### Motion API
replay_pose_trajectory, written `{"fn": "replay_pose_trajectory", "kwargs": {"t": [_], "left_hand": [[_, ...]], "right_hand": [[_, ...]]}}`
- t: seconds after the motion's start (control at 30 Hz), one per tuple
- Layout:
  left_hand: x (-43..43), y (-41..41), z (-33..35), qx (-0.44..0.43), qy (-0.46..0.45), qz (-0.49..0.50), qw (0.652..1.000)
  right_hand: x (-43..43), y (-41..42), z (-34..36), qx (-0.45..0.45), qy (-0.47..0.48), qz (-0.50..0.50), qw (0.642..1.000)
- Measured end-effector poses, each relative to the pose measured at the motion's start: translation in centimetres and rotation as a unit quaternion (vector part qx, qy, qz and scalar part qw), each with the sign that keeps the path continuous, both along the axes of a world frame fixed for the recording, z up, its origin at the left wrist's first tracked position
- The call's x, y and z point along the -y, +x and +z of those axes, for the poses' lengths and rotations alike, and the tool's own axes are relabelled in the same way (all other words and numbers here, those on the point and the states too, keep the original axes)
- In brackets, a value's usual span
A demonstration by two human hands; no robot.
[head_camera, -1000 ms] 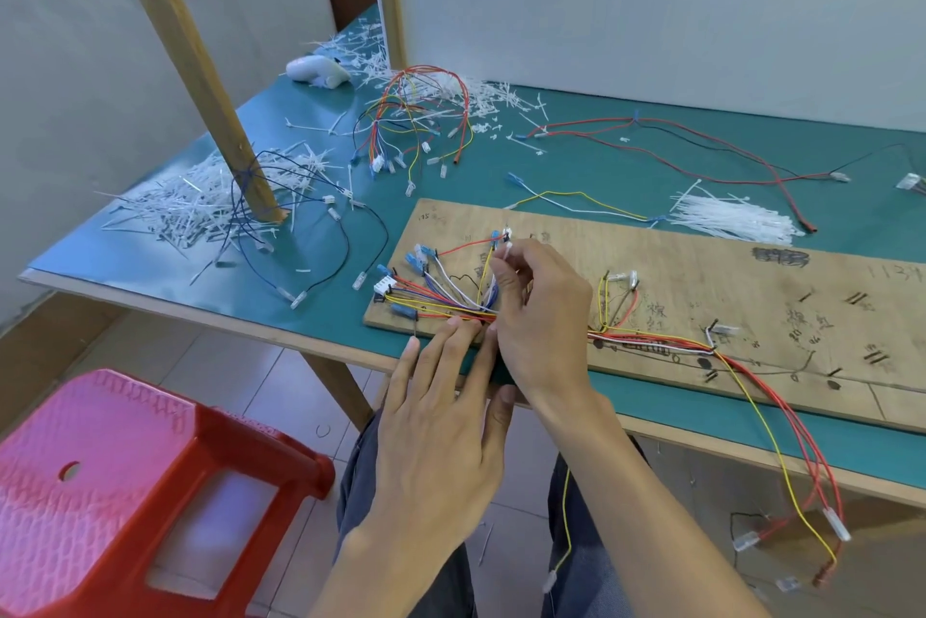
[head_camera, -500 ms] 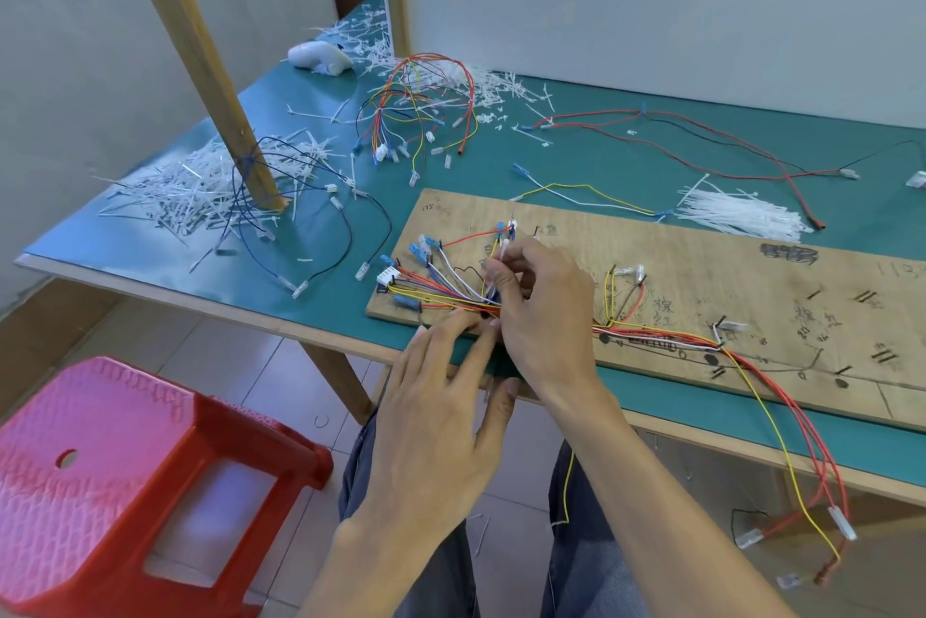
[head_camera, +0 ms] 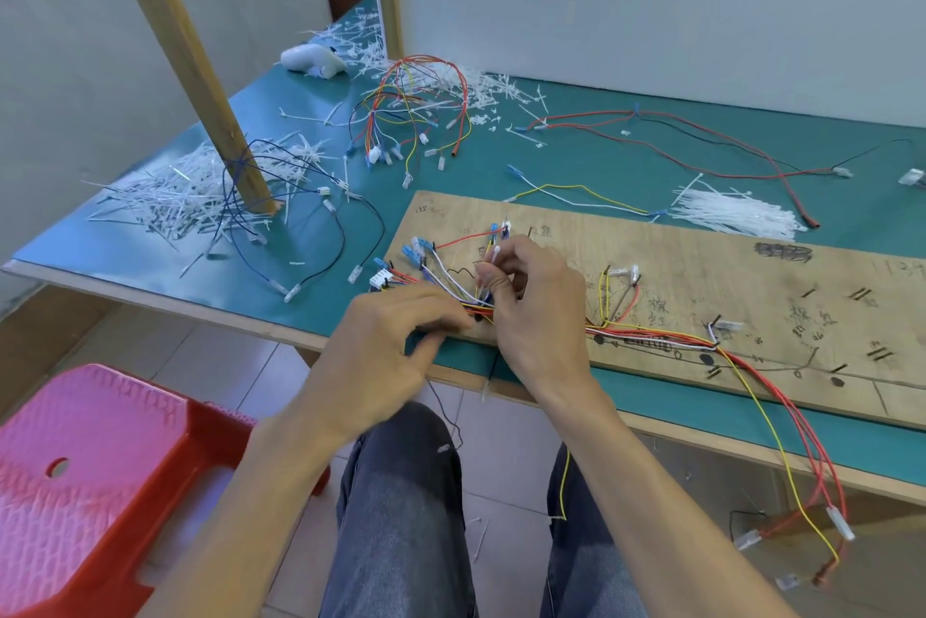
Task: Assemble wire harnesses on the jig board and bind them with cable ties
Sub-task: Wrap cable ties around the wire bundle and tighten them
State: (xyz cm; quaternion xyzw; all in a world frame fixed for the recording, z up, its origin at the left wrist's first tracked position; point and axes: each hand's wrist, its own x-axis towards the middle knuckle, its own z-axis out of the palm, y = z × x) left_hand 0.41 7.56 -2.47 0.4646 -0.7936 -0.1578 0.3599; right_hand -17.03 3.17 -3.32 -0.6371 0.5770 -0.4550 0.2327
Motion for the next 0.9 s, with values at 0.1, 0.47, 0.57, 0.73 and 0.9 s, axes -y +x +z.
{"fn": "replay_pose_trajectory", "kwargs": {"t": [0.1,0.47,0.57,0.73,0.9], "left_hand": [[0.9,0.8,0.6,-0.001,0.022,-0.033,0.999],[2.5,1.6,1.7,0.044,0.005,-0.092,0.995],[2.9,1.6,1.5,0.046,-0.011,-0.111,0.993],[3.8,1.7,1.4,0.062,-0.019,-0.130,0.989],[3.1,0.1,1.1,-0.007,-0.006,-0.028,1.000]], "right_hand": [[0.0,-0.1,0.0,-0.022,0.002,-0.005,1.000],[-0.1,0.1,0.1,-0.077,0.007,0.001,0.997],[-0.1,0.1,0.1,-0.052,0.008,0.002,0.999],[-0.1,0.1,0.0,-0.016,0.016,0.000,1.000],[-0.3,-0.1,0.0,-0.007,-0.002,-0.004,1.000]]}}
